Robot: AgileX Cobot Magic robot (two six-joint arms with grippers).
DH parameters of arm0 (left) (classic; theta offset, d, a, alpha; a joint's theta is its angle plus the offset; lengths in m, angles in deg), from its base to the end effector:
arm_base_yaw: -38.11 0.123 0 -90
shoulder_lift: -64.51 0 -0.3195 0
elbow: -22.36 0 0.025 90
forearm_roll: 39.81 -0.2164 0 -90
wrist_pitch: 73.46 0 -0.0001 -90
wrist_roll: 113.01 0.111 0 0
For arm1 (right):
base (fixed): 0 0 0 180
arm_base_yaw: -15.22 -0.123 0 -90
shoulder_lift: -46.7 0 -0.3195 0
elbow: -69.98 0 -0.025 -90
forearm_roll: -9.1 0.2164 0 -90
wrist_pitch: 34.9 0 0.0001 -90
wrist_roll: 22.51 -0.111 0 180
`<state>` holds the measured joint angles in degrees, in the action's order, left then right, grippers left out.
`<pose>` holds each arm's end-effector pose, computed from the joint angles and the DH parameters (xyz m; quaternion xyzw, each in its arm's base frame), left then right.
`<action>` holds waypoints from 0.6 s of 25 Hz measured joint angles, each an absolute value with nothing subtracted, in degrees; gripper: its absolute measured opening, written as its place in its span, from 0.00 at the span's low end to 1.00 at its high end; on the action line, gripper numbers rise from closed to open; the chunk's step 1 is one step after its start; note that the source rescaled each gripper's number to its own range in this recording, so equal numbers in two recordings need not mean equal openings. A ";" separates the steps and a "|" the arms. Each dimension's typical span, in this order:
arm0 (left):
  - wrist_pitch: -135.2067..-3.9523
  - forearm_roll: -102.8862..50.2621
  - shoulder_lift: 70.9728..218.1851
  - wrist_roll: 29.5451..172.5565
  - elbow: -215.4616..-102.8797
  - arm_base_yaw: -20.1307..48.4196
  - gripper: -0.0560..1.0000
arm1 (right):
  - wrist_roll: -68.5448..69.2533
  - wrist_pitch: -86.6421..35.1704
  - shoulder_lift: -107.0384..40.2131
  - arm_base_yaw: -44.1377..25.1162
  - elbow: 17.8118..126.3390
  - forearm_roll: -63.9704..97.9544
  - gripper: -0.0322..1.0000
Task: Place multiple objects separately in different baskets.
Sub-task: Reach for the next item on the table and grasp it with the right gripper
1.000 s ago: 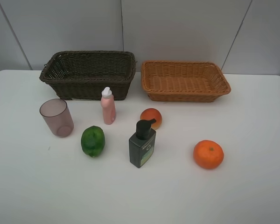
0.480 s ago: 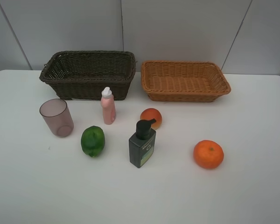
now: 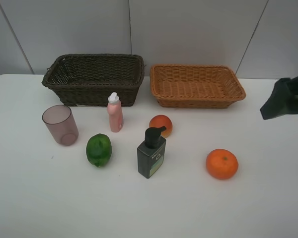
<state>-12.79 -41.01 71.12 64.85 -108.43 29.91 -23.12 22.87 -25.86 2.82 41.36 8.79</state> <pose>-0.0523 0.0096 0.2524 0.0445 0.8491 -0.0370 0.5251 0.1575 0.0341 0.3068 -0.1020 0.9779 0.0182 0.1818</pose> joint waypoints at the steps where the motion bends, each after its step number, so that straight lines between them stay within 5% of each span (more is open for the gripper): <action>1: -12.79 -41.01 71.12 64.85 -108.43 29.91 1.00 | -23.12 23.00 -28.33 2.04 41.41 8.79 0.81; 6: -12.79 -41.01 71.12 64.85 -108.43 29.91 1.00 | -24.62 22.28 -39.29 -1.67 41.58 8.67 0.97; 15: -12.79 -41.01 71.12 64.85 -108.43 29.91 1.00 | -34.98 15.04 -48.83 -5.41 41.65 8.67 1.00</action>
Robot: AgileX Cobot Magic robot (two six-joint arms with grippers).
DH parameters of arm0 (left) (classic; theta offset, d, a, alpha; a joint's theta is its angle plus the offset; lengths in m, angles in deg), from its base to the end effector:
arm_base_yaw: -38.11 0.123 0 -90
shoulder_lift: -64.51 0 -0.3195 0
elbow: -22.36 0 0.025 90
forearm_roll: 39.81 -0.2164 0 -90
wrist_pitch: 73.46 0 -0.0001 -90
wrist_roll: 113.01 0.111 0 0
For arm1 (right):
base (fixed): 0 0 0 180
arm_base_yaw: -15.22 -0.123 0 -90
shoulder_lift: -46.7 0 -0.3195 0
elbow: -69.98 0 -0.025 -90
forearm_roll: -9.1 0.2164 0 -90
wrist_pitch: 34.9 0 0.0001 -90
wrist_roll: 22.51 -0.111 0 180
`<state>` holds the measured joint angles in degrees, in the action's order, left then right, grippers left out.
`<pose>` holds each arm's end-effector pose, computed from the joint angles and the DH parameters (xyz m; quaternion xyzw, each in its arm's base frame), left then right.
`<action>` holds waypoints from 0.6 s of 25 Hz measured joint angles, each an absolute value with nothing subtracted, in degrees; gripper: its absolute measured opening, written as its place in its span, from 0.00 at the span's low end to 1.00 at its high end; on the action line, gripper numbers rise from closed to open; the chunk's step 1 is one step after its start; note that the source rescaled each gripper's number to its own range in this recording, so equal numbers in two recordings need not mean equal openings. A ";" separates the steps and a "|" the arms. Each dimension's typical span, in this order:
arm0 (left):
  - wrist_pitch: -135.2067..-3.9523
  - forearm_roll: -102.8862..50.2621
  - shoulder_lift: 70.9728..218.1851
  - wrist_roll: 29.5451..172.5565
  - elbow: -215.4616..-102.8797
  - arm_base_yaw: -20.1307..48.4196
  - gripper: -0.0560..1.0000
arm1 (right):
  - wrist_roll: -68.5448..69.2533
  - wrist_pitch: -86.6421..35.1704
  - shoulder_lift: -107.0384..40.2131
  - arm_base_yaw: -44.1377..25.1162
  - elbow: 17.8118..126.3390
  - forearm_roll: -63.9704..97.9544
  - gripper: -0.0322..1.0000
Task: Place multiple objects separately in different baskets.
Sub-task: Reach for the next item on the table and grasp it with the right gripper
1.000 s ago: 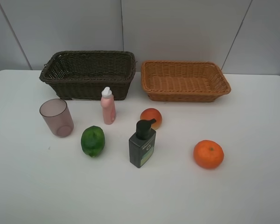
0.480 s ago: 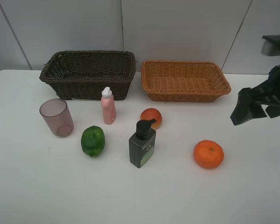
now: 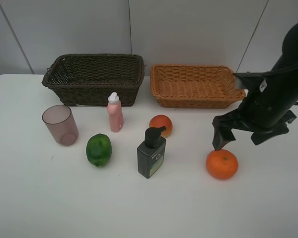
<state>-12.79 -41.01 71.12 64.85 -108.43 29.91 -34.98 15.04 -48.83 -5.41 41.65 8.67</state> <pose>-0.0523 0.0096 0.2524 0.0445 0.8491 -0.0370 0.5251 0.2214 0.0827 0.2308 -0.0733 0.9958 0.0125 0.0527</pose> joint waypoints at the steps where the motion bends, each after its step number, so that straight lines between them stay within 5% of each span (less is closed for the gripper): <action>1: -12.79 -41.01 71.12 64.85 -108.43 29.91 1.00 | -35.97 14.53 -49.55 -5.46 41.65 8.67 1.00; 15: -12.79 -41.01 71.12 64.85 -108.43 29.91 1.00 | -44.93 2.65 -54.88 -5.46 36.01 8.62 1.00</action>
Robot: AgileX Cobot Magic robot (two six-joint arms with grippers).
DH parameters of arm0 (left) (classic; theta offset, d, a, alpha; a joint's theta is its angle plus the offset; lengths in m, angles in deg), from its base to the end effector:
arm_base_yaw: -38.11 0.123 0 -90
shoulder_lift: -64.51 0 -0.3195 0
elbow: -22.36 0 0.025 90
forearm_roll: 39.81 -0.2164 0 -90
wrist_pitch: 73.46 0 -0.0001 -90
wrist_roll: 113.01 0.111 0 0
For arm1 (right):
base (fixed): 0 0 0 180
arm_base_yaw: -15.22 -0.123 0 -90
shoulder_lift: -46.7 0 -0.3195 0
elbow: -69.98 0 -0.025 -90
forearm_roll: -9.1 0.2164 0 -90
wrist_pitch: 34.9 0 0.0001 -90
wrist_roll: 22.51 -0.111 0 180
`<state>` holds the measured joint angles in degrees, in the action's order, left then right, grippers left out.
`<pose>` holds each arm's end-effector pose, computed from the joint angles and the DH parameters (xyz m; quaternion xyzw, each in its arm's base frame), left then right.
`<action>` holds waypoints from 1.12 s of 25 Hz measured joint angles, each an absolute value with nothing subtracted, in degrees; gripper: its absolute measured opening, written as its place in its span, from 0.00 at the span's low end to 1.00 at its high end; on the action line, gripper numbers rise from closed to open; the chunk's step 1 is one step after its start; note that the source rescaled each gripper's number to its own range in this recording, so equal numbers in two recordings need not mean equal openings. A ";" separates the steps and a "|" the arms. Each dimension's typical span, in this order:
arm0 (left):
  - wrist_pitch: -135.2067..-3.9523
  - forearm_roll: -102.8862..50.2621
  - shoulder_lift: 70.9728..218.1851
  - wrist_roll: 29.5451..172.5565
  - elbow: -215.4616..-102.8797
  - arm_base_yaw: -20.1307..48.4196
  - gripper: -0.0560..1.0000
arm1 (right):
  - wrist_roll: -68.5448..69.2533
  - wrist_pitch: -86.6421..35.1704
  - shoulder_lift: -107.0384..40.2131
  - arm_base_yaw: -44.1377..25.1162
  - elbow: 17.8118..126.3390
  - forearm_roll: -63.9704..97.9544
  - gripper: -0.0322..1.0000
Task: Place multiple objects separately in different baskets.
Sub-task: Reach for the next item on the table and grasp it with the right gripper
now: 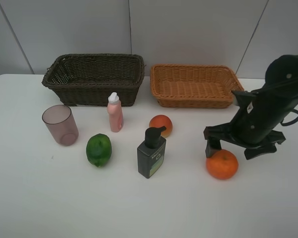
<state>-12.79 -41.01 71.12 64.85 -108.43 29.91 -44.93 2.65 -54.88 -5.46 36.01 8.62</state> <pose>-0.0523 0.0096 0.2524 0.0445 0.8491 -0.0370 0.5251 0.2311 0.0866 0.1888 0.0120 0.9981 0.0195 0.0570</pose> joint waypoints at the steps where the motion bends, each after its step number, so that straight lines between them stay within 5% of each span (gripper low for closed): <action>1: -12.79 -41.01 71.12 64.85 -108.43 29.91 1.00 | -45.20 2.25 -55.49 -5.46 36.01 8.62 1.00; 28: -12.79 -41.01 71.12 64.85 -108.43 29.91 1.00 | -46.94 -2.35 -63.90 -6.73 36.06 9.10 1.00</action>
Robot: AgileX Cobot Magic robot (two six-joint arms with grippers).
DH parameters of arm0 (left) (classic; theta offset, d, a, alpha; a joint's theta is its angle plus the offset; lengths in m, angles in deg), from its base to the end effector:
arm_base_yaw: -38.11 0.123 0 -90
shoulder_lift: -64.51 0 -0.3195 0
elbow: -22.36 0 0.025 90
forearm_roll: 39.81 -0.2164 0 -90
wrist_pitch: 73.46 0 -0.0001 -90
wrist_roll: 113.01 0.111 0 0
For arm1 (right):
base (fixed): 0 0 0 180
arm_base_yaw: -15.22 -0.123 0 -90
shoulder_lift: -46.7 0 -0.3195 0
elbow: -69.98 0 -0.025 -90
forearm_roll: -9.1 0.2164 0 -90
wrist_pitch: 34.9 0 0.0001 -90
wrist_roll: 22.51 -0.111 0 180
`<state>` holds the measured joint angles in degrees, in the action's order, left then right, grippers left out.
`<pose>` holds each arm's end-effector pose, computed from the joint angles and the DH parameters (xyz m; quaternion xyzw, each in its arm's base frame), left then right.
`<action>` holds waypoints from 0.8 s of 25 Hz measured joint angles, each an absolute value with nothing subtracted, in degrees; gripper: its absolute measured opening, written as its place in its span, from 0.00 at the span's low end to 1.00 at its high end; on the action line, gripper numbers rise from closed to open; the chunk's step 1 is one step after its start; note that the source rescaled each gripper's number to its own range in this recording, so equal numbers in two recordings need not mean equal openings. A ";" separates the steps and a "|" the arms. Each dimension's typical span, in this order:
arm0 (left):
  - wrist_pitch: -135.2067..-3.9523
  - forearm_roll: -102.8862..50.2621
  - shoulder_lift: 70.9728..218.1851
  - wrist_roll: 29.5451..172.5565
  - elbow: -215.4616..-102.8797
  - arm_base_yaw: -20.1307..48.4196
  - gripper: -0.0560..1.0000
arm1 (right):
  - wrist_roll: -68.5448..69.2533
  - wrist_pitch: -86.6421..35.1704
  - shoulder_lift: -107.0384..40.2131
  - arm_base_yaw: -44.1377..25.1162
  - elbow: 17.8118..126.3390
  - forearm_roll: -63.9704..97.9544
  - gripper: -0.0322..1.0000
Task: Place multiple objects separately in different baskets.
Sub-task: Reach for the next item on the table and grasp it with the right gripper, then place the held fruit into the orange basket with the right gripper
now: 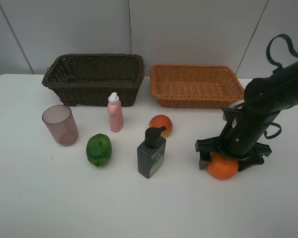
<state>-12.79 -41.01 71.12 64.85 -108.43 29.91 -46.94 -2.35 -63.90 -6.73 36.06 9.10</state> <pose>-0.0523 0.0096 0.2524 0.0445 0.8491 -0.0370 0.5251 0.2448 0.0987 0.1495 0.0216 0.9994 0.0101 0.0235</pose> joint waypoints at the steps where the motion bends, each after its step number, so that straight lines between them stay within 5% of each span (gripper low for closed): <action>1: -12.79 -41.01 71.12 64.85 -108.43 29.91 1.00 | -46.94 -2.48 -63.90 -6.73 36.06 9.10 0.97; 3: -12.79 -41.01 71.12 64.85 -108.43 29.91 1.00 | -46.94 -2.48 -63.90 -6.73 36.06 9.10 0.86; 5: -12.79 -41.01 71.12 64.85 -108.43 29.91 1.00 | -46.94 -2.52 -63.90 -6.73 36.06 9.10 0.62; 20: -12.79 -41.01 71.12 64.85 -108.43 29.91 1.00 | -46.94 -2.49 -63.90 -6.73 36.06 9.10 0.63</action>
